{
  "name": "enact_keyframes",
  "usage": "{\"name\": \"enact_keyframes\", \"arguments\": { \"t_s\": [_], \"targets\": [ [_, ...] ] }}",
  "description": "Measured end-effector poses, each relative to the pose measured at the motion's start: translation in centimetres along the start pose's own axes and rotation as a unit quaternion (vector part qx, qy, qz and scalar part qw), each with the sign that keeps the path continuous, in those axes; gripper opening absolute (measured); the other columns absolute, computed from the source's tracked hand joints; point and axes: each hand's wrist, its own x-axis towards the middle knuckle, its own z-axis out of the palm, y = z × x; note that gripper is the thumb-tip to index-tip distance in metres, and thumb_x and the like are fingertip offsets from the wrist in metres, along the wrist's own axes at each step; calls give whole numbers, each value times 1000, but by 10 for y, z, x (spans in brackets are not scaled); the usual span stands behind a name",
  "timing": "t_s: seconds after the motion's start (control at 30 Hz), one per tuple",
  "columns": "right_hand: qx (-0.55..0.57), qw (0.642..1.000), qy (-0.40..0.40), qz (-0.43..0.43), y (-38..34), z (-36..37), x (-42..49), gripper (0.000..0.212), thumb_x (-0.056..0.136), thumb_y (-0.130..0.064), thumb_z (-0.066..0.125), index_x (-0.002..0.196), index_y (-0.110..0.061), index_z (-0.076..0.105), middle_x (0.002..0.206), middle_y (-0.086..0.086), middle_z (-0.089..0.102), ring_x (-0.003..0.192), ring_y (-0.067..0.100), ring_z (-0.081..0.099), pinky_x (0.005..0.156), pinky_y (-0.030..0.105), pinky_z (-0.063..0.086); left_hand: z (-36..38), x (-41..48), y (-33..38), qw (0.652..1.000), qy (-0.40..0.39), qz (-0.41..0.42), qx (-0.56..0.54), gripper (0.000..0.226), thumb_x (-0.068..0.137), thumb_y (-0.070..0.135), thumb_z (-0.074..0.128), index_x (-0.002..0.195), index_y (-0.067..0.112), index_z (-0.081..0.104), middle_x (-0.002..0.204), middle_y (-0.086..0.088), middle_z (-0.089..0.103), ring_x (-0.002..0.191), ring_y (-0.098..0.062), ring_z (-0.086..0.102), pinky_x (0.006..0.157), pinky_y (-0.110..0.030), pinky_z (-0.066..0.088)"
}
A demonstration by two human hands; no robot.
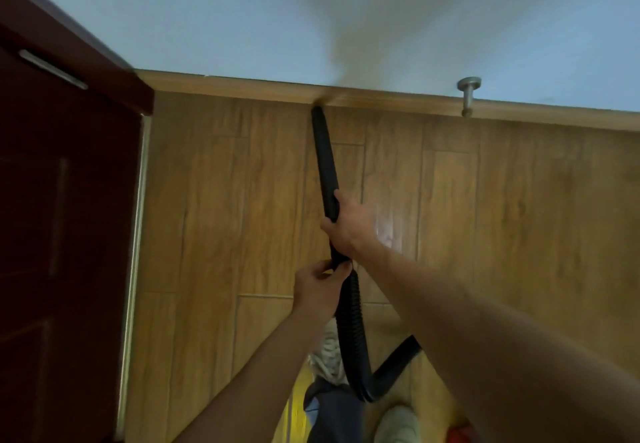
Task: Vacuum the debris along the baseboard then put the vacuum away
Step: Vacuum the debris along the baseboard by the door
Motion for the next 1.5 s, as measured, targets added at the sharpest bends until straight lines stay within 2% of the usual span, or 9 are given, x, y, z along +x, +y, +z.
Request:
{"name": "enact_keyframes", "arguments": {
  "t_s": [0.27, 0.5, 0.63, 0.8, 0.9, 1.07, 1.27, 1.4, 1.5],
  "targets": [
    [112, 988, 69, 76, 52, -31, -32, 62, 90, -24, 61, 146, -15, 35, 124, 11, 59, 104, 27, 62, 88, 44, 54, 39, -15, -12, 994, -34, 35, 99, 4, 86, 29, 73, 87, 25, 71, 82, -3, 74, 78, -20, 71, 69, -37, 59],
    [218, 964, 117, 98, 98, -35, -90, 56, 93, -23, 61, 142, -20, 34, 108, 6, 63, 87, 21, 64, 71, 35, 57, 63, -43, -48, 980, -53, 37, 186, 13, 85, 19, 75, 91, 25, 66, 83, -2, 73, 78, -20, 71, 73, -35, 56],
    [285, 943, 142, 95, 128, -37, -135, 50, 94, -19, 59, 138, -20, 36, 90, -5, 60, 70, 8, 60, 54, 16, 50, 78, -69, -76, 970, -64, 49, 230, 20, 82, 20, 78, 99, 19, 68, 85, -2, 74, 80, -20, 71, 75, -36, 57],
    [365, 902, 215, 87, 161, -43, -194, 49, 91, -19, 62, 133, -26, 37, 93, -9, 58, 78, 11, 62, 67, 28, 56, 98, -105, -111, 938, -75, 146, 304, 20, 82, 17, 77, 85, 30, 63, 79, 8, 67, 78, -12, 66, 70, -29, 54],
    [433, 860, 255, 95, 182, -53, -233, 49, 92, -16, 61, 133, -24, 37, 86, -8, 59, 67, 2, 61, 59, 20, 53, 113, -127, -132, 897, -76, 232, 368, 15, 82, 23, 78, 96, 24, 72, 71, 11, 70, 74, -5, 68, 67, -26, 55],
    [499, 787, 345, 111, 219, -62, -297, 49, 91, -19, 63, 131, -29, 38, 93, -8, 62, 79, 2, 64, 66, 19, 53, 144, -168, -167, 846, -74, 312, 426, 25, 82, 33, 77, 105, 29, 71, 77, 8, 72, 77, -14, 68, 73, -48, 58],
    [549, 677, 468, 144, 276, -60, -376, 41, 93, -19, 62, 127, -22, 40, 87, -10, 60, 76, -5, 61, 62, 13, 50, 183, -206, -213, 727, -152, 439, 505, 42, 81, 32, 77, 122, 28, 68, 88, 14, 74, 82, -3, 70, 73, -34, 60],
    [550, 619, 527, 190, 322, -38, -434, 30, 94, -21, 63, 117, -19, 44, 87, -13, 61, 79, -5, 62, 64, 14, 50, 213, -228, -251, 644, -228, 475, 555, 31, 79, 24, 81, 109, 20, 74, 74, 35, 58, 75, 25, 57, 67, 0, 46],
    [567, 559, 559, 231, 351, -11, -476, 26, 94, -21, 63, 114, -14, 49, 86, -8, 63, 78, 1, 64, 67, 18, 52, 232, -240, -286, 573, -296, 459, 611, 32, 77, 46, 71, 105, 30, 72, 80, 20, 71, 77, 5, 66, 65, -18, 55]
  ]
}}
